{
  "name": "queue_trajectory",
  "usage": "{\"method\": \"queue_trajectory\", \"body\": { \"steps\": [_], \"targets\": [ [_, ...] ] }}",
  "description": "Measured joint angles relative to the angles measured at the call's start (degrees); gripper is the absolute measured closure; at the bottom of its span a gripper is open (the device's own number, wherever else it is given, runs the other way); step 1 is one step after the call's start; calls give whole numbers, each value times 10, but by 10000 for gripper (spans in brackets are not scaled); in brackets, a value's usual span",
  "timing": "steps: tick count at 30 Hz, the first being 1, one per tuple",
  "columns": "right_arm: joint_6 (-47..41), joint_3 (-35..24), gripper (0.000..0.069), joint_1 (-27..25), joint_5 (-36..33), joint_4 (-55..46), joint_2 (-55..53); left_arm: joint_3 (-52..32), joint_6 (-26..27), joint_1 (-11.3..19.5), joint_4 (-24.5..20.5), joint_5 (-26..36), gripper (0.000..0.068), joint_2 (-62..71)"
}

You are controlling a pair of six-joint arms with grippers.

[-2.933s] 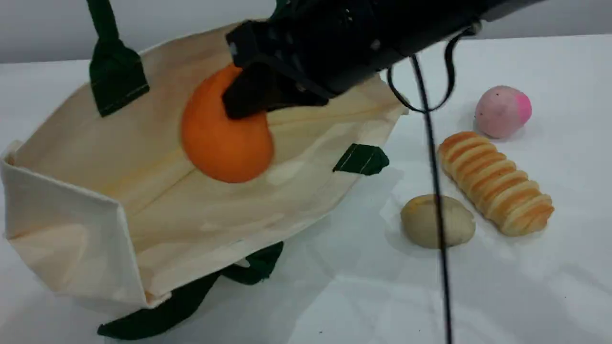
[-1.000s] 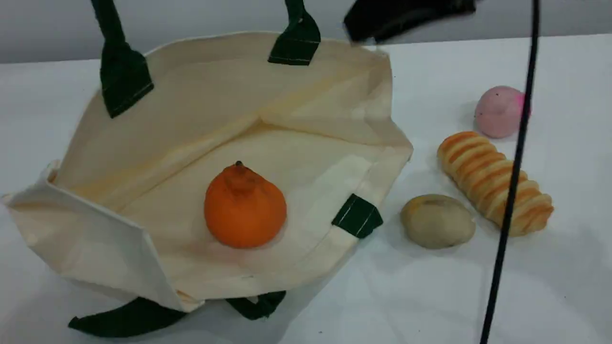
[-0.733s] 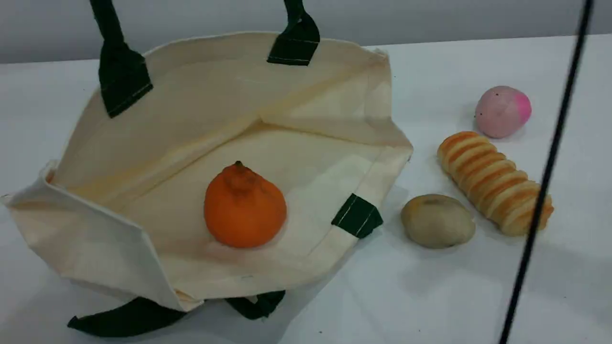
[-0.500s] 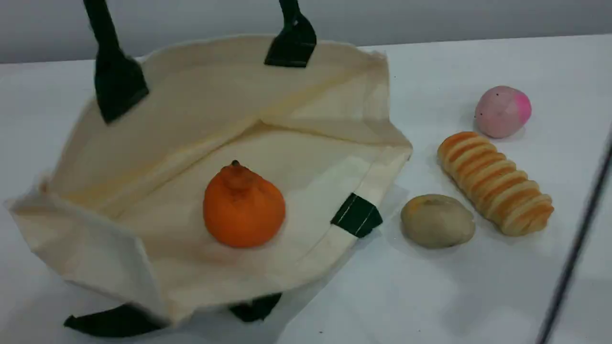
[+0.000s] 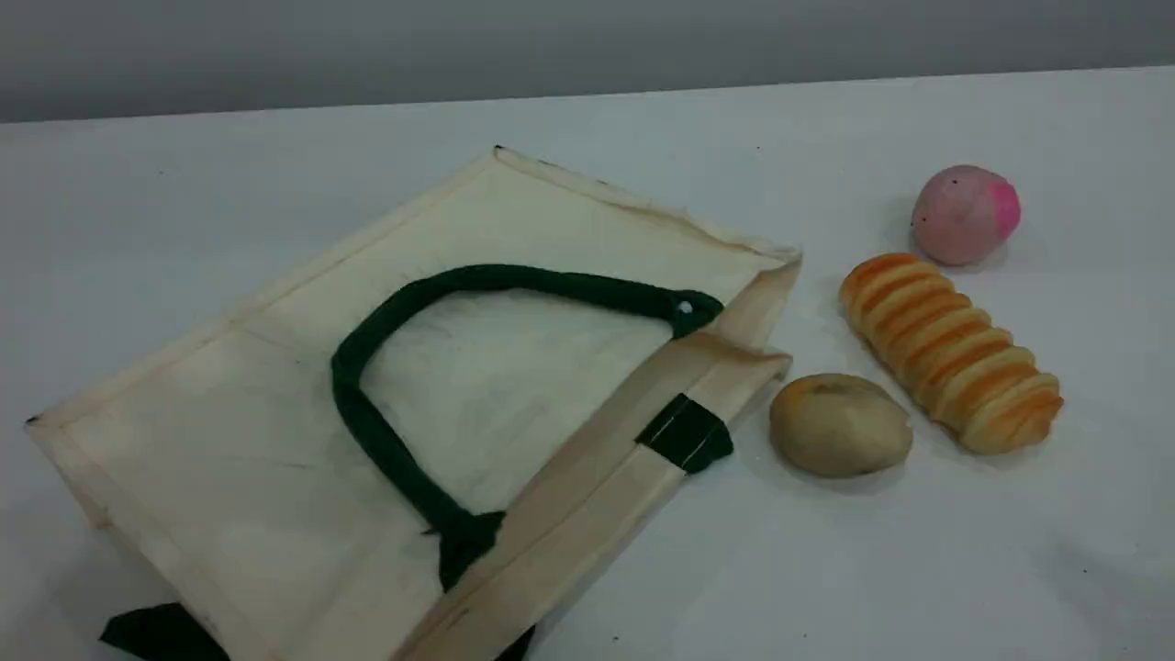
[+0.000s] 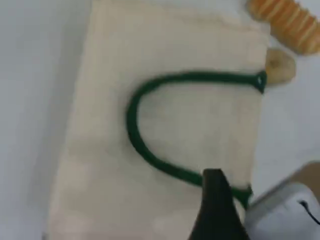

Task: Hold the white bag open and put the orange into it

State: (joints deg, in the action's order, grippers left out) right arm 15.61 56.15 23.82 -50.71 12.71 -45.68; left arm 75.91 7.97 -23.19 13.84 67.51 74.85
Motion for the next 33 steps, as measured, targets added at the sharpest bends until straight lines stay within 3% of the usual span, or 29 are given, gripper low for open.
{"method": "queue_trajectory", "body": {
  "steps": [8,17,22,29,33],
  "targets": [
    [-91,1,608,0,-68,-104,135,-95,-17,-16,10,-35,363,-112],
    [-87,-18,608,0,-93,-85,256,-195,-42,-16,9,-23,570,-323],
    [-69,-83,608,0,-81,-51,335,-252,-41,-15,-13,-3,668,-451],
    [-75,-216,608,0,-81,-25,451,-311,-40,-15,-59,2,682,-605],
    [-85,-262,608,1,-101,-14,457,-342,-41,-15,-93,29,682,-668]
  ]
}}
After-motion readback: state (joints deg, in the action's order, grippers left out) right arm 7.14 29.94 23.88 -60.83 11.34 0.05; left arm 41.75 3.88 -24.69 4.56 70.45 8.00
